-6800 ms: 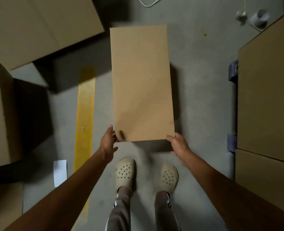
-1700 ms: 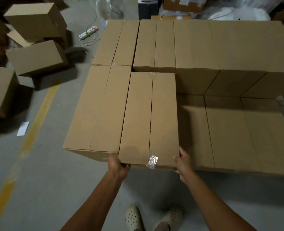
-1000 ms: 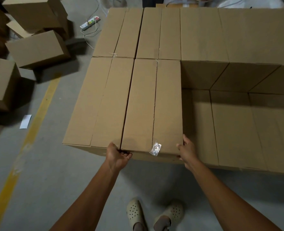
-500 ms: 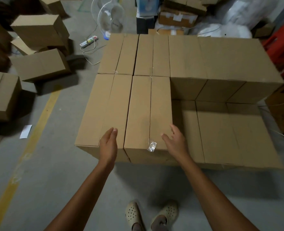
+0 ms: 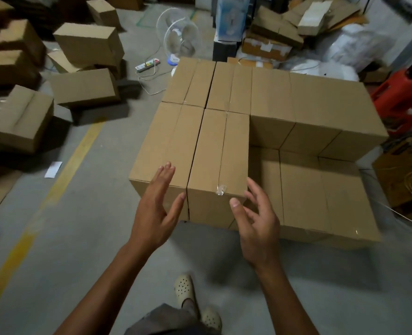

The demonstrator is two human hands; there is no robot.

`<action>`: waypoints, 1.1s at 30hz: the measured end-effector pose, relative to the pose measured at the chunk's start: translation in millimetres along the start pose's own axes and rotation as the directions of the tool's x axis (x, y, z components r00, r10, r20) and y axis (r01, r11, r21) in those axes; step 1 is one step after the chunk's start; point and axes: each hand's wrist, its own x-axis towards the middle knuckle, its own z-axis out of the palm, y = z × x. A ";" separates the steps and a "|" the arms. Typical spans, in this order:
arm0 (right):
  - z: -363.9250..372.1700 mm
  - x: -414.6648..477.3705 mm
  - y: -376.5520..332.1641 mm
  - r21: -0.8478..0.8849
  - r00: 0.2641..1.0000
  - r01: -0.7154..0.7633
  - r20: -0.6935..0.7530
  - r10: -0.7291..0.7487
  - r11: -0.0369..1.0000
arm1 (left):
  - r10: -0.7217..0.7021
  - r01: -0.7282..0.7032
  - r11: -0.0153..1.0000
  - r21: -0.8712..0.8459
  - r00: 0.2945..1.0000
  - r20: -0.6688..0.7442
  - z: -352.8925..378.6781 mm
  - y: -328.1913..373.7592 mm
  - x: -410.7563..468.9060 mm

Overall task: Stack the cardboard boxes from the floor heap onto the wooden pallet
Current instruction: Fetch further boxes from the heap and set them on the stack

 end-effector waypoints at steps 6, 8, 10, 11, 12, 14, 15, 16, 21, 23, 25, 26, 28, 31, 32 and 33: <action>31.6 -35.2 0.7 -0.029 0.983 0.026 0.185 -0.021 0.999 | -0.148 0.151 0.988 0.041 0.987 -0.066 -27.0 -21.8 -61.5; 49.5 -38.9 -1.3 -0.036 0.971 0.039 0.238 -0.029 0.999 | -0.198 0.206 0.976 0.068 0.974 -0.108 -42.2 -34.4 -70.8; 71.4 -38.1 -5.8 -0.051 0.954 0.054 0.296 -0.037 0.997 | -0.226 0.241 0.967 0.081 0.961 -0.156 -60.7 -49.5 -73.8; 83.6 -36.2 -8.2 -0.055 0.946 0.055 0.323 -0.035 0.997 | -0.239 0.257 0.963 0.086 0.955 -0.176 -70.1 -58.5 -74.6; 96.6 -33.5 -11.1 -0.057 0.936 0.053 0.349 -0.030 0.997 | -0.256 0.277 0.957 0.089 0.947 -0.193 -79.9 -68.3 -74.5; 126.4 -26.1 -15.9 -0.070 0.915 0.042 0.402 -0.010 0.997 | -0.291 0.317 0.944 0.095 0.931 -0.219 -99.5 -93.3 -72.5; 144.0 -21.3 -17.0 -0.075 0.904 0.037 0.428 -0.002 0.996 | -0.310 0.339 0.936 0.100 0.923 -0.226 -109.4 -107.8 -71.0; 163.5 -15.7 -16.6 -0.080 0.894 0.036 0.449 0.004 0.996 | -0.330 0.360 0.927 0.104 0.916 -0.230 -119.3 -124.0 -69.3; 289.6 15.7 -16.5 -0.092 0.864 0.064 0.503 -0.009 0.994 | -0.417 0.443 0.892 0.088 0.882 -0.220 -181.0 -214.2 -55.1; 345.9 27.0 -21.5 -0.112 0.852 0.074 0.524 -0.004 0.991 | -0.438 0.467 0.878 0.102 0.872 -0.218 -213.1 -247.5 -45.5; 401.9 37.2 -31.2 -0.119 0.833 0.085 0.553 -0.005 0.989 | -0.463 0.492 0.865 0.103 0.859 -0.219 -247.6 -279.8 -34.3; 430.2 42.2 -37.7 -0.122 0.821 0.097 0.570 -0.011 0.988 | -0.474 0.505 0.858 0.099 0.851 -0.227 -265.4 -296.1 -28.0; 484.3 53.0 -52.0 -0.120 0.793 0.128 0.609 -0.029 0.984 | -0.496 0.531 0.843 0.091 0.831 -0.253 -298.9 -329.4 -14.2; 550.7 70.2 -71.1 -0.114 0.761 0.142 0.648 -0.034 0.983 | -0.533 0.580 0.811 0.079 0.787 -0.312 -343.1 -375.4 8.5; 569.7 76.7 -76.1 -0.115 0.749 0.146 0.661 -0.034 0.983 | -0.544 0.596 0.800 0.074 0.771 -0.331 -355.2 -389.5 17.4; 588.0 84.4 -79.5 -0.118 0.738 0.152 0.673 -0.033 0.981 | -0.550 0.607 0.792 0.072 0.759 -0.347 -366.2 -403.4 27.0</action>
